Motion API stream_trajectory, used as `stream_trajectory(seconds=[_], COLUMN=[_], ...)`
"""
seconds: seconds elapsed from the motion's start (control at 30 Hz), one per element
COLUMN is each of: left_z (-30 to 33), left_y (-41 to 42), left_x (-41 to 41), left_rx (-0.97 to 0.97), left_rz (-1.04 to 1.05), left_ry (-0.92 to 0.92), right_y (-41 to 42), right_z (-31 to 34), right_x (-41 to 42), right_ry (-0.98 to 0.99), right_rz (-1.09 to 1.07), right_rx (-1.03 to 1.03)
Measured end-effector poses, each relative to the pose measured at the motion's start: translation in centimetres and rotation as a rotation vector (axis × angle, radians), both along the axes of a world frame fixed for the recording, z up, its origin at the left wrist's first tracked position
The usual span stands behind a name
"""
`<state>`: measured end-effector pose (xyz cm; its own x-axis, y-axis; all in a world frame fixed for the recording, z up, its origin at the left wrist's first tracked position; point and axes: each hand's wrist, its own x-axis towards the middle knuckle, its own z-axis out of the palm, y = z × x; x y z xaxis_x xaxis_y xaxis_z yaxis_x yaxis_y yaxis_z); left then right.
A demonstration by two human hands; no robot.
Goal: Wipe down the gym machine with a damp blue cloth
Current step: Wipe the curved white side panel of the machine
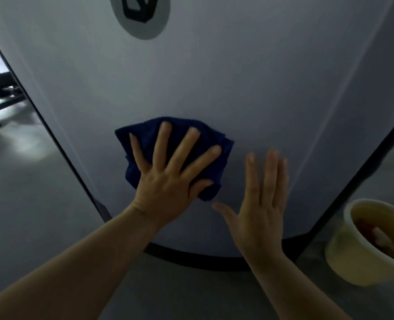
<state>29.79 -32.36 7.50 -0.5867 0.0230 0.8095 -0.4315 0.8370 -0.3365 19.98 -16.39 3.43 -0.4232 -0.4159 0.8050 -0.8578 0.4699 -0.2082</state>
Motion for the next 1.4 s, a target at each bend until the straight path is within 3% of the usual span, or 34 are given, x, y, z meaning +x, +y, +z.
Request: stream_trajectory(seconds=[0.13,0.33,0.47,0.53,0.67,0.77,0.87,1.0,1.23,1.4], left_z=[4.6,-1.7,2.5,1.3,-5.6,-2.1,-0.1,-5.7,-4.9,-11.2], left_y=[1.6,2.0,3.7,4.0,3.1,3.9,4.8,3.0,5.7,4.0], left_x=[-1.9,-1.0,-3.6,-4.1,-1.8,-2.9,-4.8,-3.3,-5.4,-3.7], left_rx=[0.113,-0.024,0.03,0.039,-0.129,-0.123,-0.085,-0.319,-0.268,-0.432], left_rz=[0.026,0.034,0.019,0.016,0.031,-0.022,-0.051,-0.059,-0.036,-0.049], left_ry=[0.132,-0.035,0.108,0.127,-0.128,-0.062,0.038,-0.152,-0.116,-0.241], right_y=[0.1,3.1,3.4,3.5,3.3,3.2,3.3,3.7,3.8,5.2], right_z=[-0.2,-2.2,-2.8,-2.9,-5.0,-7.6,-9.0,-9.6,-10.1,-11.0], right_x=[-0.4,-1.7,-2.6,-2.6,-1.3,-0.1,-0.3,-1.1,-2.2,-2.8], right_ry=[0.005,-0.07,-0.086,-0.113,-0.334,-0.519,-0.512,-0.445,-0.485,-0.488], right_rz=[0.009,-0.004,0.027,0.041,-0.015,-0.079,-0.071,-0.1,-0.105,-0.115], right_rx=[-0.009,-0.052,-0.049,-0.094,-0.259,-0.245,-0.226,-0.194,-0.169,-0.22])
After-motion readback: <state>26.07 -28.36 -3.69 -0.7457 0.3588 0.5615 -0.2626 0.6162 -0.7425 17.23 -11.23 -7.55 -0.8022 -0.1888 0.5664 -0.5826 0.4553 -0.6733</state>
